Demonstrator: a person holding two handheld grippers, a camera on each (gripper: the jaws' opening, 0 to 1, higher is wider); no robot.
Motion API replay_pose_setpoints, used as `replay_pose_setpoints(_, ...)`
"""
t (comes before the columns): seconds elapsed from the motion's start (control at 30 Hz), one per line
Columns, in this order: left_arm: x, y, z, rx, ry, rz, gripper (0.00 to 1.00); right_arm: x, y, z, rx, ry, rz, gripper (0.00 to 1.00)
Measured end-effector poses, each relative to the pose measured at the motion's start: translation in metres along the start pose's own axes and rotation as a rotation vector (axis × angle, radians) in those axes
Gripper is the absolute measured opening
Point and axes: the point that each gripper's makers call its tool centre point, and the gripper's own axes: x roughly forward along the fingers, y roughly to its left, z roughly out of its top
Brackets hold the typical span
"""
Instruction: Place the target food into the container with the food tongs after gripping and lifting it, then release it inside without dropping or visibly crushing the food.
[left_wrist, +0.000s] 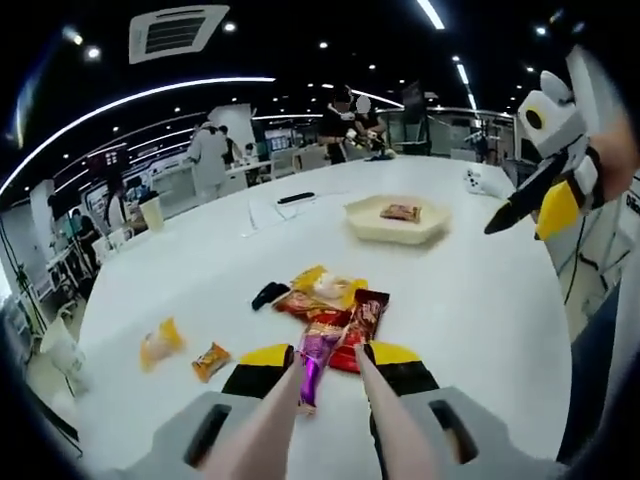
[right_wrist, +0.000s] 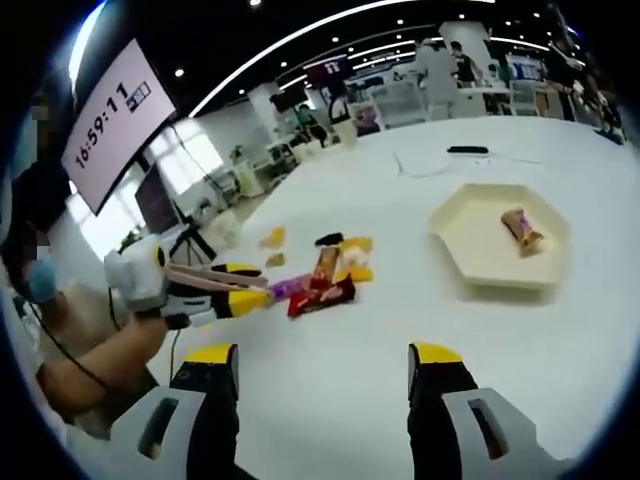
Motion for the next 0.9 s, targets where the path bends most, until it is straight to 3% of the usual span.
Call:
replay_pose_setpoints(0.5, 0.01, 0.026, -0.013, -0.017, 0.031, 0.006, 0.27, 0.006, 0.007, -0.001, 0.007, 0.007, 0.026, 0.68)
replay_pose_setpoints(0.6, 0.012, 0.025, -0.02, -0.024, 0.064, -0.01, 0.27, 0.011, 0.006, 0.0, 0.03, 0.005, 0.026, 0.68)
replay_pose_setpoints(0.73, 0.005, 0.027, -0.012, -0.008, 0.048, -0.012, 0.27, 0.012, 0.014, 0.009, 0.042, -0.031, 0.046, 0.68)
replay_pose_setpoints(0.9, 0.014, 0.027, -0.018, 0.007, 0.076, -0.036, 0.27, 0.013, 0.015, -0.003, 0.044, -0.007, 0.053, 0.68)
